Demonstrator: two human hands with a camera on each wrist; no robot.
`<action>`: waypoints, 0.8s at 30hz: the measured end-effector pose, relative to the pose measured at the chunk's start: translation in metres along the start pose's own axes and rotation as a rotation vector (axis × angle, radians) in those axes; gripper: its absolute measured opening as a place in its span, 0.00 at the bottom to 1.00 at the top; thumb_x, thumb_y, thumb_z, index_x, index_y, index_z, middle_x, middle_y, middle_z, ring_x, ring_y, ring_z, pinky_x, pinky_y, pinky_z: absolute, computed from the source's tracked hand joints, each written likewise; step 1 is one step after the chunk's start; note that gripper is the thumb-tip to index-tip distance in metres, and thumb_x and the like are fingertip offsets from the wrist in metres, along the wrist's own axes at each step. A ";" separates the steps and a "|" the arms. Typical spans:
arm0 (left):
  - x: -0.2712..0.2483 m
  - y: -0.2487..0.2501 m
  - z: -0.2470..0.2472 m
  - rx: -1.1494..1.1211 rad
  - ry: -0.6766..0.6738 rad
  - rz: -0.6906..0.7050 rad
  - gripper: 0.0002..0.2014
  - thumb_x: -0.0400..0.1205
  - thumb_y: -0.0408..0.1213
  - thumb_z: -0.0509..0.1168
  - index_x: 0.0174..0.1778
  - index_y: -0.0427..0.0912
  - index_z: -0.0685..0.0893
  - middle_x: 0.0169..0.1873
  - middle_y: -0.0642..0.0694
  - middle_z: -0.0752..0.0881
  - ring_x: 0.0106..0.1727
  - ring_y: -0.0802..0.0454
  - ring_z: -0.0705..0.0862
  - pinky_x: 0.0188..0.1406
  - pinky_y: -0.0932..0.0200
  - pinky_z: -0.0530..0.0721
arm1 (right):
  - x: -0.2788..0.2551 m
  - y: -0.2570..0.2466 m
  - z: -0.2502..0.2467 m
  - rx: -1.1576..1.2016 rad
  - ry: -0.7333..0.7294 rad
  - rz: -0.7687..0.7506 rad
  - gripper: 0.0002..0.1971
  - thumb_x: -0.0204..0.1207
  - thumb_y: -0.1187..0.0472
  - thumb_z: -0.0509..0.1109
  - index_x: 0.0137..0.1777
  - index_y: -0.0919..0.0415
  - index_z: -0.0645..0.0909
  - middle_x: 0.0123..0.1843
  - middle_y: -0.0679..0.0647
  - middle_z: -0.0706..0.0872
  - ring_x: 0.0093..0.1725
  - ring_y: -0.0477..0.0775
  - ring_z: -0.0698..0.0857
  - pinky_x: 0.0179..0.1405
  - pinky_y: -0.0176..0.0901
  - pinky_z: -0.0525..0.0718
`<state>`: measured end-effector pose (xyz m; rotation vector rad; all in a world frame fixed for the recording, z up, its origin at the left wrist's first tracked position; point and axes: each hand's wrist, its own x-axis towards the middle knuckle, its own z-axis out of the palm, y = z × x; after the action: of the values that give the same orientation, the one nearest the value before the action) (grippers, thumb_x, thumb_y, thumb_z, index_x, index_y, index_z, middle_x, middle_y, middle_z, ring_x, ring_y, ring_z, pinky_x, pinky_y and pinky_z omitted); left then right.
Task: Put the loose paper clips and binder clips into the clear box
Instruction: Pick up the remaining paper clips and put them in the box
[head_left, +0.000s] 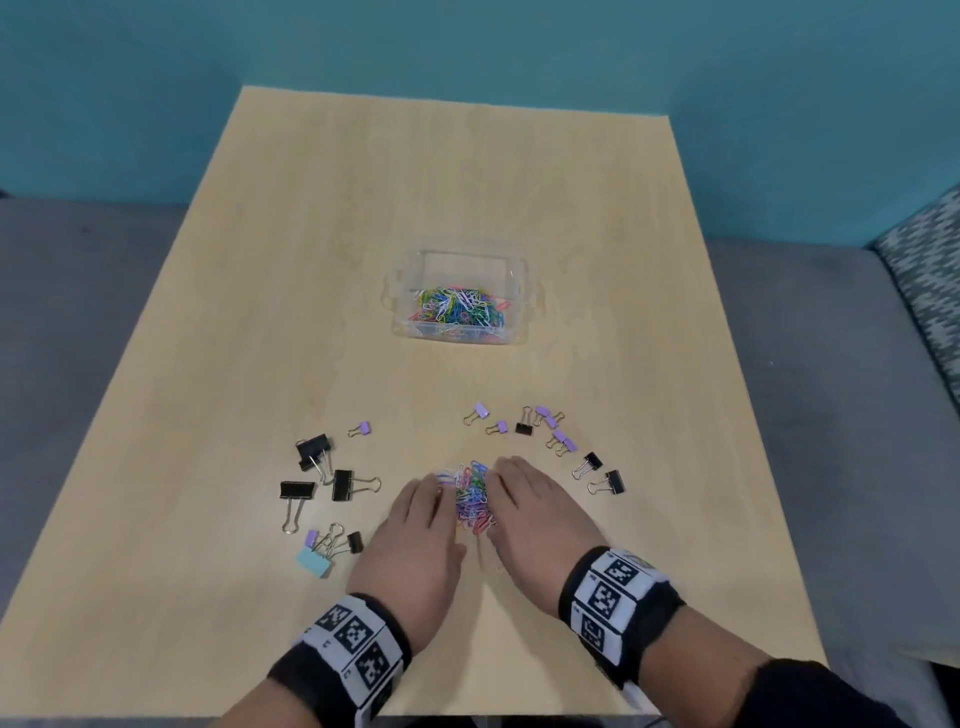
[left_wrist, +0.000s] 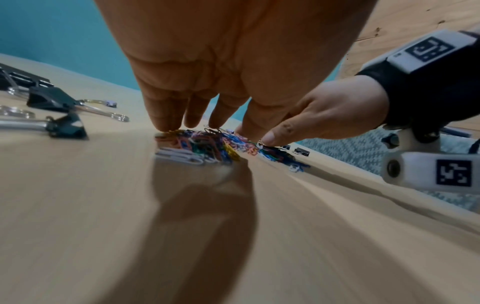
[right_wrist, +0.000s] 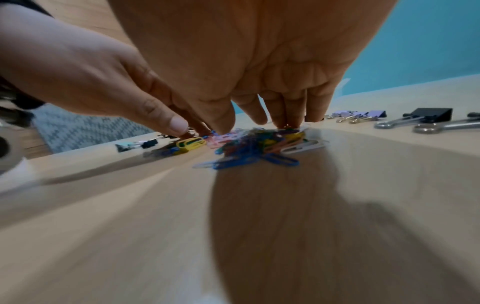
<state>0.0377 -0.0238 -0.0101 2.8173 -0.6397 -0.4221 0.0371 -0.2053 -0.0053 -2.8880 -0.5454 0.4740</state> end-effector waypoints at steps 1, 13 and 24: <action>-0.004 -0.001 0.000 -0.008 -0.008 0.017 0.29 0.74 0.44 0.65 0.71 0.37 0.72 0.67 0.37 0.77 0.69 0.37 0.76 0.66 0.45 0.78 | -0.007 -0.002 -0.003 0.016 0.009 -0.026 0.27 0.77 0.54 0.63 0.74 0.64 0.67 0.71 0.60 0.75 0.71 0.63 0.73 0.67 0.53 0.76; 0.018 0.007 -0.011 -0.122 -0.047 -0.104 0.36 0.76 0.42 0.68 0.79 0.47 0.59 0.72 0.45 0.64 0.65 0.44 0.64 0.64 0.54 0.72 | 0.005 -0.015 -0.013 0.122 -0.067 0.234 0.36 0.75 0.49 0.69 0.80 0.50 0.56 0.75 0.54 0.64 0.63 0.60 0.67 0.52 0.50 0.81; 0.041 0.001 -0.022 -0.041 -0.105 -0.095 0.17 0.69 0.21 0.55 0.47 0.45 0.73 0.51 0.47 0.69 0.44 0.50 0.60 0.41 0.52 0.76 | 0.025 -0.008 -0.023 0.103 -0.100 0.163 0.24 0.62 0.77 0.59 0.58 0.60 0.71 0.57 0.57 0.71 0.48 0.57 0.67 0.39 0.48 0.73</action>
<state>0.0801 -0.0396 0.0013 2.8092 -0.5129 -0.5975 0.0642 -0.1913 0.0109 -2.8341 -0.2903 0.6530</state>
